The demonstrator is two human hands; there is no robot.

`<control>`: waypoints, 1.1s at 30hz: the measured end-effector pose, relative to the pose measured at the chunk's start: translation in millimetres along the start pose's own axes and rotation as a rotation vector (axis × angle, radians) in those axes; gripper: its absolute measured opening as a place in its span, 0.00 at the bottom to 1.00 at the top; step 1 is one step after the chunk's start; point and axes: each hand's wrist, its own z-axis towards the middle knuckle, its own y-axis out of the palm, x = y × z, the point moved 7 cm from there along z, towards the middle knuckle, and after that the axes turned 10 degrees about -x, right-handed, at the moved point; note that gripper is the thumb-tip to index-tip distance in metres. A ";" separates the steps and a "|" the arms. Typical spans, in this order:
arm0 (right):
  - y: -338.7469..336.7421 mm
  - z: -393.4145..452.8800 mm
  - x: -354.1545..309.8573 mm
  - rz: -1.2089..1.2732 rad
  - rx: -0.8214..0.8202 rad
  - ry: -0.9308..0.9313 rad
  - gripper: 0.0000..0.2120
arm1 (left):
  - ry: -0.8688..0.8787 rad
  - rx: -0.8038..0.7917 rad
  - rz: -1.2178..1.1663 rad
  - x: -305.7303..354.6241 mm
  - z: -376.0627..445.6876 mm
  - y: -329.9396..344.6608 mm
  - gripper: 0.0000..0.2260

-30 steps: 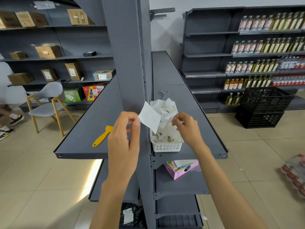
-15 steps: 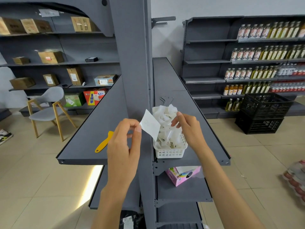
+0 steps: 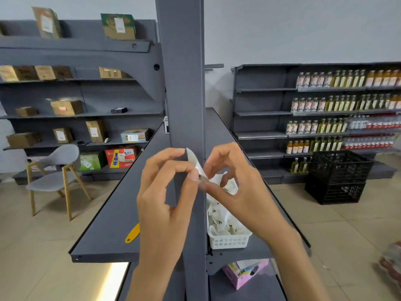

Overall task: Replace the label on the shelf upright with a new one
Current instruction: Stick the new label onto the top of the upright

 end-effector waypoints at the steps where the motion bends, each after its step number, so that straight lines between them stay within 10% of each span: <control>1: -1.9 1.7 -3.9 0.024 0.040 -0.017 0.14 | 0.016 -0.011 -0.010 3.6 3.4 -2.0 0.08; 12: -21.3 33.7 -33.8 0.162 0.193 -0.117 0.24 | 0.049 -0.172 -0.074 10.4 76.2 -24.5 0.15; 28: -87.0 136.1 -100.5 -0.123 0.305 -0.164 0.02 | 0.247 -0.101 -0.044 52.4 198.5 -62.4 0.08; 33: -94.2 156.8 -108.5 -0.232 0.343 -0.141 0.09 | 0.253 -0.097 0.001 56.7 219.0 -66.9 0.04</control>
